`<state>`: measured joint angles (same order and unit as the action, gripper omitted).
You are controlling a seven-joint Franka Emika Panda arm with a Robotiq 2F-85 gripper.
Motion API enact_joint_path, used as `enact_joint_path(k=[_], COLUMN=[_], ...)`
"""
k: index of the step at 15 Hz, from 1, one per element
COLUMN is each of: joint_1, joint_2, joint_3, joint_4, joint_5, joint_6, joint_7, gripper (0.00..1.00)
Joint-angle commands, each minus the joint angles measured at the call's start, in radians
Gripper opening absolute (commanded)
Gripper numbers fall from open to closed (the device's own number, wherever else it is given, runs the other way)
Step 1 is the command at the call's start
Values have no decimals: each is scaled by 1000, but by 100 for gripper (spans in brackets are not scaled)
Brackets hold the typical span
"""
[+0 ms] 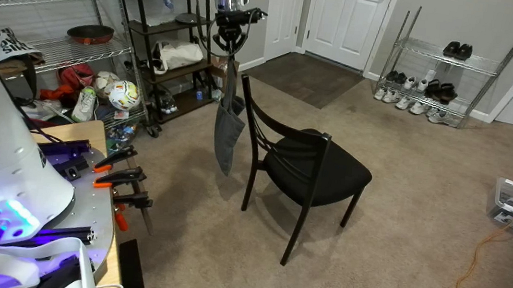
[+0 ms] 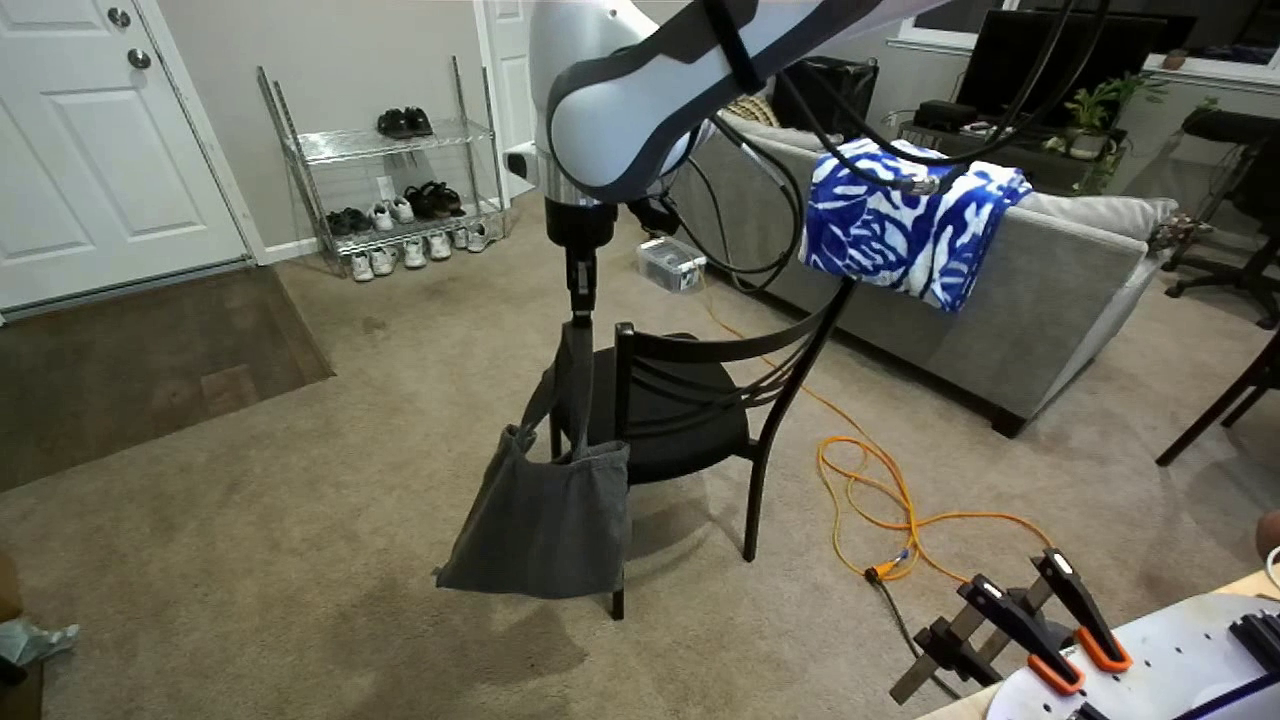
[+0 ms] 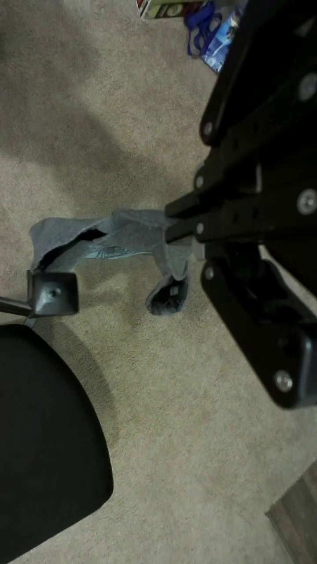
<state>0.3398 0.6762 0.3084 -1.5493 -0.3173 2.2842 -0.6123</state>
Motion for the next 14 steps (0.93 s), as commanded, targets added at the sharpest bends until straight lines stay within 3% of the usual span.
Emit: enact_joint_path(k=[1,10,14], joint_1=[-32,-46,-95], joint_2=[-126,-328,-417], joint_3=[27,38,48], joint_4=[-205,-482,-607], joint_5=[12,15,74], joint_6=[44,100,112], joint_7=[-57,-55,-90], gripper=[2,2,2])
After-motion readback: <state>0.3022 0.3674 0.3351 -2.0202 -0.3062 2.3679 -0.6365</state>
